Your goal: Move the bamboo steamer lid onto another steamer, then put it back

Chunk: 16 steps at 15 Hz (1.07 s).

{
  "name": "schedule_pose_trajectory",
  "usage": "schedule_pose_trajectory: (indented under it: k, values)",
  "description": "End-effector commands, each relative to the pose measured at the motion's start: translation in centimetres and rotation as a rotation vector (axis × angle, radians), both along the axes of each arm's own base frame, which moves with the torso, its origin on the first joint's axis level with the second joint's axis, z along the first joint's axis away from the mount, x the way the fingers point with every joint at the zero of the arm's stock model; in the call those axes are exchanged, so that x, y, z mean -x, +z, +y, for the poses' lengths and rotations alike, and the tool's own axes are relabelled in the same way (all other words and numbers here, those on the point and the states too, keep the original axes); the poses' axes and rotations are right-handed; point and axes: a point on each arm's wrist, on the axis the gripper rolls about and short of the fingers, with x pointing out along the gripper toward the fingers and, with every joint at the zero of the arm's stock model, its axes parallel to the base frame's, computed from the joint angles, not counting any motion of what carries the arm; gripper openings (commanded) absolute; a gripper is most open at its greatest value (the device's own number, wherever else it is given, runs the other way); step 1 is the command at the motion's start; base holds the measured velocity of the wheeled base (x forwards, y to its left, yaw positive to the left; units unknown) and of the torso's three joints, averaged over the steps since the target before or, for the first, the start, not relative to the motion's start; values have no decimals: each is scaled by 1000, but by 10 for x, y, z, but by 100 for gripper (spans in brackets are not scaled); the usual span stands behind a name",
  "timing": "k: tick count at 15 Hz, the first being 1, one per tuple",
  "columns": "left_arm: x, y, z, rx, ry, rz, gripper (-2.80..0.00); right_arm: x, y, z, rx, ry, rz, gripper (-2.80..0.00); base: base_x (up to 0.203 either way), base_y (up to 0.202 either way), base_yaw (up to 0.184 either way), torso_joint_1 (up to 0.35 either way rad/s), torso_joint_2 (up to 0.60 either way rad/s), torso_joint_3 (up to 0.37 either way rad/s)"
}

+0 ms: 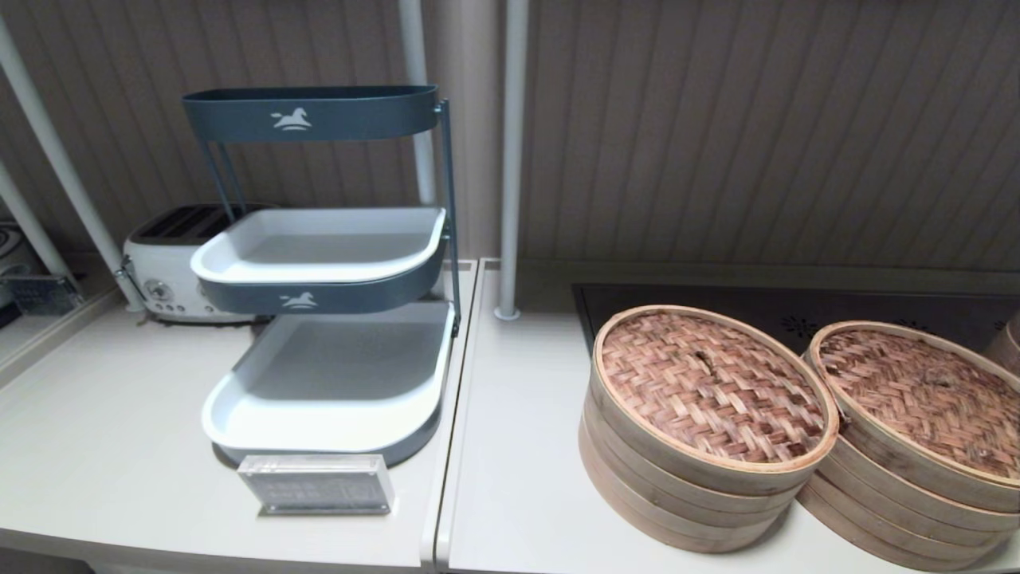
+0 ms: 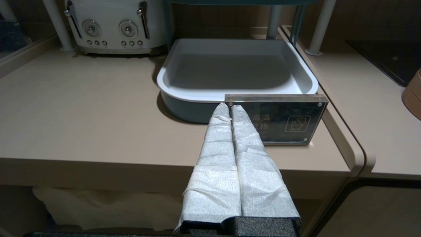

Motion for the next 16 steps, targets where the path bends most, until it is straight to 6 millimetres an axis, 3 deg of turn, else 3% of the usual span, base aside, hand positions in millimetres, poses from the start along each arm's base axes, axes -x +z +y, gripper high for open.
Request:
schedule_pose_trajectory:
  k: [1,3,16]
  values:
    - [-2,-8,0,0,0,23,-280,1,-1,0,0,-1,-9,-280,0,0,0,0,0,0]
    - [-2,-8,0,0,0,25,-280,1,-2,0,-18,-20,-101,-280,0,0,0,0,0,0]
    - [-2,-8,0,-2,-2,25,-280,0,-3,0,-28,-22,-107,-280,0,0,0,0,0,0]
